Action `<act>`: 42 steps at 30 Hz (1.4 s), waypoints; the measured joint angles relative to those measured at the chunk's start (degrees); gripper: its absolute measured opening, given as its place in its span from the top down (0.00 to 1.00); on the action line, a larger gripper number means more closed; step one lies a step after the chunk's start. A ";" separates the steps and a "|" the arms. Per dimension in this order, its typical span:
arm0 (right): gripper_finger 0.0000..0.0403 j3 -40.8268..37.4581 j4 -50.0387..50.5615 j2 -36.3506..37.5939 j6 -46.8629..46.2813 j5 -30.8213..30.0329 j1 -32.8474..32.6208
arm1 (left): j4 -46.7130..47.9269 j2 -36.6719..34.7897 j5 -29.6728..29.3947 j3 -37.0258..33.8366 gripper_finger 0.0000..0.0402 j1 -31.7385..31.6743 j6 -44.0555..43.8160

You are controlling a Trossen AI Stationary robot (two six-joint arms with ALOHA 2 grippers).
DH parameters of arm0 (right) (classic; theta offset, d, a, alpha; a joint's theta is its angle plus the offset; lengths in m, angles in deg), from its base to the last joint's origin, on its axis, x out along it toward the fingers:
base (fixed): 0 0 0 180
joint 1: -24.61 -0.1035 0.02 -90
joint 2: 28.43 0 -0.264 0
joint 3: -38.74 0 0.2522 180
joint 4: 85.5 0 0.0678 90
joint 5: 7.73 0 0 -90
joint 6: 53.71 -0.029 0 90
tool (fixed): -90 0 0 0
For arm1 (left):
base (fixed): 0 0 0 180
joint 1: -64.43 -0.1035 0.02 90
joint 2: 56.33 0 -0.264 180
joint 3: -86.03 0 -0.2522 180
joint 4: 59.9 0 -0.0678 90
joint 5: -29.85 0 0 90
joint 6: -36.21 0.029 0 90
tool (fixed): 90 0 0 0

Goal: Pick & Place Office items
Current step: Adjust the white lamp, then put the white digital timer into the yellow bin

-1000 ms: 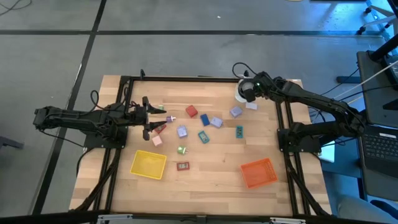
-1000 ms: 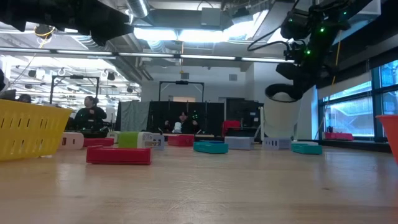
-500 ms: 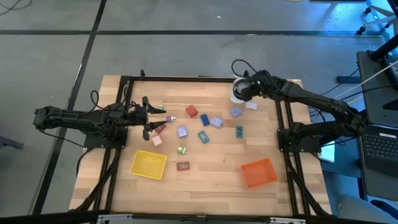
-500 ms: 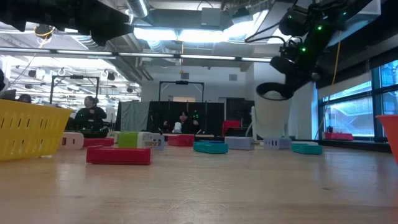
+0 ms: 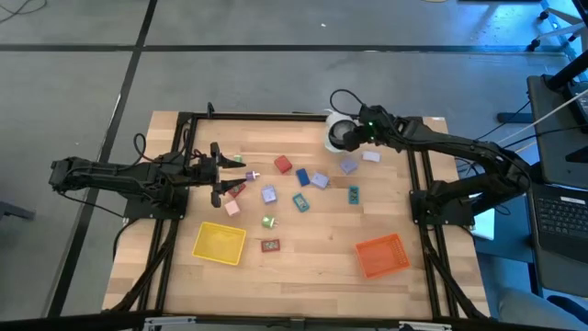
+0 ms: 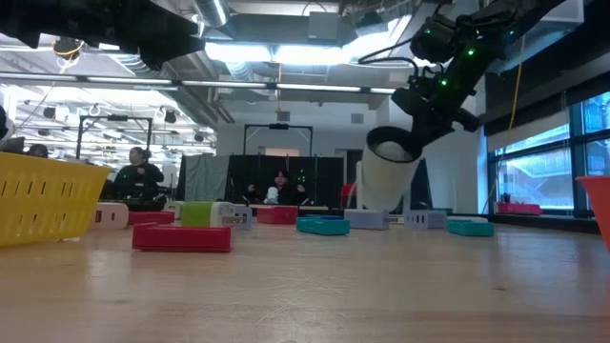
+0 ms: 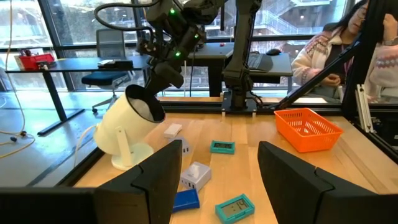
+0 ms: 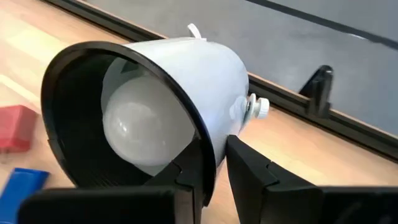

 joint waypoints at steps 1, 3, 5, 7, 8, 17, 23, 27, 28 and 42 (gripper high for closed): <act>0.84 0.00 -0.51 -0.05 -0.07 0.66 -0.02 | 0.00 0.02 0.00 0.00 0.48 0.00 0.00; 0.84 -0.03 -1.35 -0.11 -0.25 1.65 -0.24 | 0.00 0.00 0.01 0.00 0.48 0.00 0.00; 0.84 -0.04 -1.71 -0.11 -0.28 2.07 -0.58 | -0.01 0.02 0.00 0.00 0.48 0.00 0.00; 0.84 -0.04 -1.95 -0.11 -0.26 2.27 -0.77 | 0.00 0.02 0.00 0.00 0.48 0.00 0.00; 0.84 -0.04 -1.99 -0.11 -0.28 2.31 -0.77 | 0.00 0.02 0.00 0.00 0.48 0.00 0.00; 0.77 -0.09 -3.61 -0.11 0.51 6.94 -0.81 | 0.05 0.01 0.01 0.00 0.48 0.00 -0.09; 0.54 -0.09 -4.78 -0.11 1.13 7.13 -0.79 | 0.17 0.02 0.06 0.00 0.48 0.00 -0.04; 0.42 -0.09 -5.78 -0.11 2.18 7.02 -0.81 | 1.18 0.01 0.09 0.00 0.48 0.00 -0.44; 0.40 -0.09 -6.09 -0.11 2.53 7.02 -0.81 | 1.43 0.01 0.08 -0.01 0.48 0.00 -0.44; 0.37 -0.07 -6.21 3.16 3.02 8.26 -0.77 | 0.87 0.00 0.11 0.01 0.48 0.00 -0.50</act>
